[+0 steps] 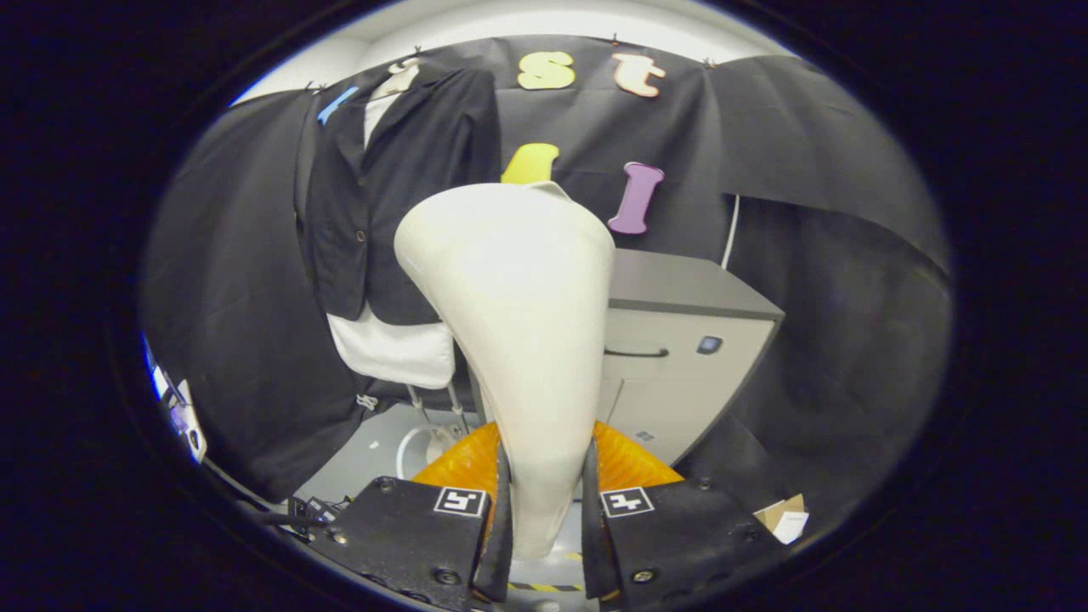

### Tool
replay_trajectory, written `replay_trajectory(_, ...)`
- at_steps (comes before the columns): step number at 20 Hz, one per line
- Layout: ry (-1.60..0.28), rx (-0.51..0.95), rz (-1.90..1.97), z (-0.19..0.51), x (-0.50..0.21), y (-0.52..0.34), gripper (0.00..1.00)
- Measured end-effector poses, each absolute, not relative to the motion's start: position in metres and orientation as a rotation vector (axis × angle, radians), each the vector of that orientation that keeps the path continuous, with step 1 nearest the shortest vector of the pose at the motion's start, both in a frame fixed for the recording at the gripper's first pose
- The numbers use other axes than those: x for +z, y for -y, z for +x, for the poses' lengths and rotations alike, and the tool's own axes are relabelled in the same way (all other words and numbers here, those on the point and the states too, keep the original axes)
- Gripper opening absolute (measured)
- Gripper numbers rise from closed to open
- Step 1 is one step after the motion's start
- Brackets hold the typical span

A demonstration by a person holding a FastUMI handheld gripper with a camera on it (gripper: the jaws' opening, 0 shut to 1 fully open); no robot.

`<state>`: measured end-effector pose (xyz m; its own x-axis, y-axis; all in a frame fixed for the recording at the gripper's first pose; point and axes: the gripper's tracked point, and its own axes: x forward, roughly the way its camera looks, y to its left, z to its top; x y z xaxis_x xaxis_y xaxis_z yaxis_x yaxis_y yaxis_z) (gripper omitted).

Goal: Iron the clothes twice with a garment steamer, once on the left side and once on the right side.

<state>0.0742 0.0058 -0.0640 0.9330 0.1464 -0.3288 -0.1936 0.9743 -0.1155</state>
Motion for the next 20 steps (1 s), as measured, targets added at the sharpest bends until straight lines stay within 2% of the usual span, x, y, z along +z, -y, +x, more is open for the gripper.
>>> replay_trajectory(7, -0.399, 0.180, -0.100, 0.005, -0.136, 0.090, 0.36)
replay_trajectory(12, -0.416, 0.212, -0.062, -0.018, -0.173, 0.101, 0.36)
replay_trajectory(20, -0.414, 0.211, -0.085, -0.032, -0.193, 0.117, 0.36)
